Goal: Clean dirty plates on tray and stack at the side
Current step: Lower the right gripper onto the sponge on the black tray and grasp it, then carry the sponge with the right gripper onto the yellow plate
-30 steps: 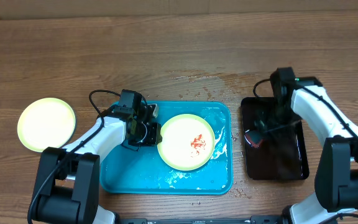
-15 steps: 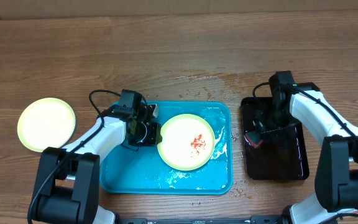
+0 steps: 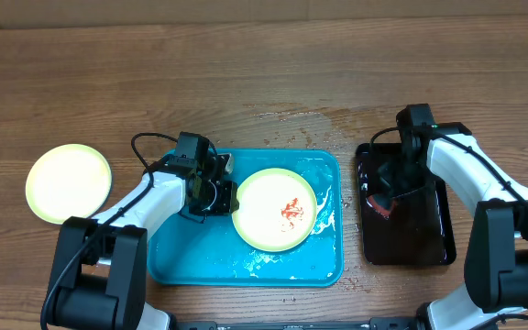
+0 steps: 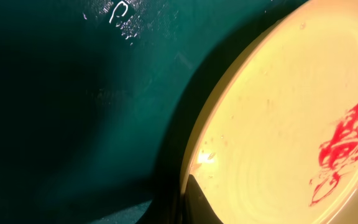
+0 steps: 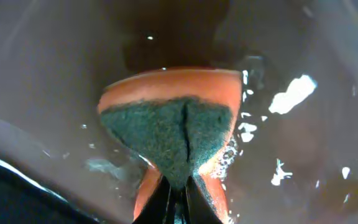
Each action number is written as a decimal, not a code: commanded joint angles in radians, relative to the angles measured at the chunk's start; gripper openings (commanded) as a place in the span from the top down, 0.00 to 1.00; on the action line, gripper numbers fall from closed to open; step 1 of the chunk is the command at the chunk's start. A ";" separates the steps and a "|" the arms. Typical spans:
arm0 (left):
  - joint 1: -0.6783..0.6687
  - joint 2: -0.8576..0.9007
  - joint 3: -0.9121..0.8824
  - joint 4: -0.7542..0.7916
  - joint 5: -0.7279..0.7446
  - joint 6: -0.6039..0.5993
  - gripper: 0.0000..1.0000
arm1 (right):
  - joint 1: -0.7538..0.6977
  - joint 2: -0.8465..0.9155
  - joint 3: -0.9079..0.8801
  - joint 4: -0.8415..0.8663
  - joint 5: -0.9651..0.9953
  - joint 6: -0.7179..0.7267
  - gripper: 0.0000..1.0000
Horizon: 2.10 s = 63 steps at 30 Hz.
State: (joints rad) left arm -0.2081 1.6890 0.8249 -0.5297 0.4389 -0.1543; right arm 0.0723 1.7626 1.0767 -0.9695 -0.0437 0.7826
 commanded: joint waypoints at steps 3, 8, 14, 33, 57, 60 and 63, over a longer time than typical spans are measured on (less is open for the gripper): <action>-0.004 0.024 0.003 -0.009 -0.001 -0.003 0.96 | -0.004 -0.024 0.050 0.008 0.040 -0.444 0.96; -0.004 0.024 0.003 -0.008 -0.001 -0.002 0.96 | -0.004 -0.024 0.104 -0.145 0.005 -0.506 0.96; -0.004 0.024 0.003 -0.008 -0.013 0.002 0.96 | -0.004 -0.056 0.139 -0.262 -0.037 -0.558 0.96; -0.003 0.024 0.004 -0.019 -0.027 -0.031 0.96 | -0.006 -0.064 -0.182 0.129 -0.093 -0.458 0.96; -0.004 0.024 0.005 -0.090 -0.298 -0.051 0.96 | 0.023 -0.164 0.338 -0.267 -0.162 -0.764 0.96; -0.004 0.024 0.014 -0.092 -0.311 -0.051 0.96 | 0.059 -0.164 0.338 -0.270 -0.211 -0.784 0.96; -0.004 0.024 0.036 -0.105 -0.340 -0.053 0.96 | 0.117 -0.164 0.338 -0.269 -0.218 -0.784 0.96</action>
State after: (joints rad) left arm -0.2165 1.6840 0.8623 -0.6212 0.2924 -0.1928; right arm 0.1337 1.6123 1.3945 -1.2427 -0.2085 0.0410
